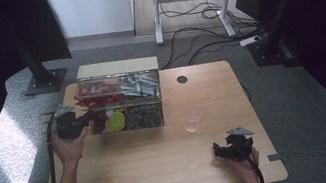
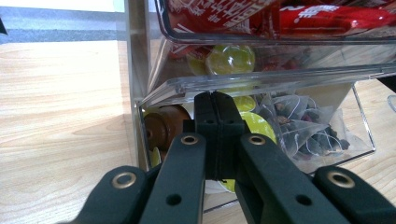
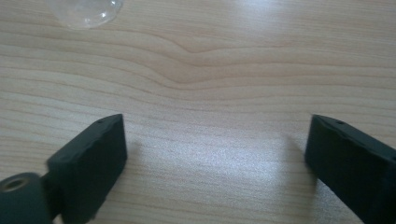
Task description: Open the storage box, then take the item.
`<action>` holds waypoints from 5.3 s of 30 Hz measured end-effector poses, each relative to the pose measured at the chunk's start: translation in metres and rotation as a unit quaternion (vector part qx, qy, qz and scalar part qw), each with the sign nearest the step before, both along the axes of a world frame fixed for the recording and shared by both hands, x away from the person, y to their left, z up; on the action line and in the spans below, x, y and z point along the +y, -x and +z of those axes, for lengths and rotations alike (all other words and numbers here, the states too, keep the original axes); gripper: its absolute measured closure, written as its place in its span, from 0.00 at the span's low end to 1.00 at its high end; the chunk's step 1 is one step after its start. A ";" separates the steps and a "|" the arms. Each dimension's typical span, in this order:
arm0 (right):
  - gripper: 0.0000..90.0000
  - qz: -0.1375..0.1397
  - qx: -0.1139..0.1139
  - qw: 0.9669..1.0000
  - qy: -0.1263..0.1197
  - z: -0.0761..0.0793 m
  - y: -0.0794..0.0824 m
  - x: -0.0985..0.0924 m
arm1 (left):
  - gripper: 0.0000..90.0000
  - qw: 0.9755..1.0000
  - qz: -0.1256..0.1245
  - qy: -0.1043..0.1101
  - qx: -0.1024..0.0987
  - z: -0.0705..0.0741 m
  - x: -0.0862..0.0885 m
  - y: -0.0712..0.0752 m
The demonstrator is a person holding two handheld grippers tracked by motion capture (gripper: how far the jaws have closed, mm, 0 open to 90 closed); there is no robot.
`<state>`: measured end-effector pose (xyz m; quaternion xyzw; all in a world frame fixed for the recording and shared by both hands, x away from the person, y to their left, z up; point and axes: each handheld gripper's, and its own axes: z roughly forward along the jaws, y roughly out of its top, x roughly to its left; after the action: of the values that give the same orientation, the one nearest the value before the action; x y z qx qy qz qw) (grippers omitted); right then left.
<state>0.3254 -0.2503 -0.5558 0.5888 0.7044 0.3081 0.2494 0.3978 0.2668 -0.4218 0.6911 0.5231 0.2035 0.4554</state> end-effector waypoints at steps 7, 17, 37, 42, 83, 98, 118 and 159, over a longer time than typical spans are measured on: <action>0.18 -0.002 -0.014 1.000 -0.002 0.003 0.004 0.001 | 1.00 1.000 -0.005 -0.003 0.001 -0.001 -0.004 -0.001; 0.31 0.034 -0.071 0.996 -0.049 0.037 0.017 0.012 | 1.00 1.000 -0.010 -0.012 -0.002 0.001 -0.005 0.001; 0.41 0.138 -0.123 0.979 -0.090 0.102 -0.001 0.081 | 1.00 1.000 -0.017 -0.013 0.004 -0.001 -0.005 -0.004; 0.42 0.143 -0.121 0.977 -0.103 0.102 -0.009 0.088 | 1.00 1.000 -0.016 -0.015 0.006 -0.001 -0.006 -0.005; 0.50 0.203 -0.112 0.967 -0.106 0.103 -0.049 0.165 | 1.00 0.999 -0.037 -0.019 0.005 -0.003 -0.012 -0.009; 0.52 0.221 -0.110 0.964 -0.100 0.100 -0.059 0.188 | 1.00 0.999 -0.036 -0.019 0.007 -0.003 -0.011 -0.009; 0.58 0.224 -0.101 0.964 -0.105 0.085 -0.073 0.200 | 1.00 0.999 -0.035 -0.019 0.008 -0.003 -0.011 -0.010; 0.98 0.258 -0.097 0.955 -0.109 0.066 -0.096 0.227 | 1.00 0.999 -0.039 -0.016 0.011 -0.004 -0.012 -0.010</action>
<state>0.4212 -0.0231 -0.4902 0.3781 0.7671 0.4920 0.1629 0.4083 0.2546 -0.4256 0.7200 0.4976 0.1865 0.4464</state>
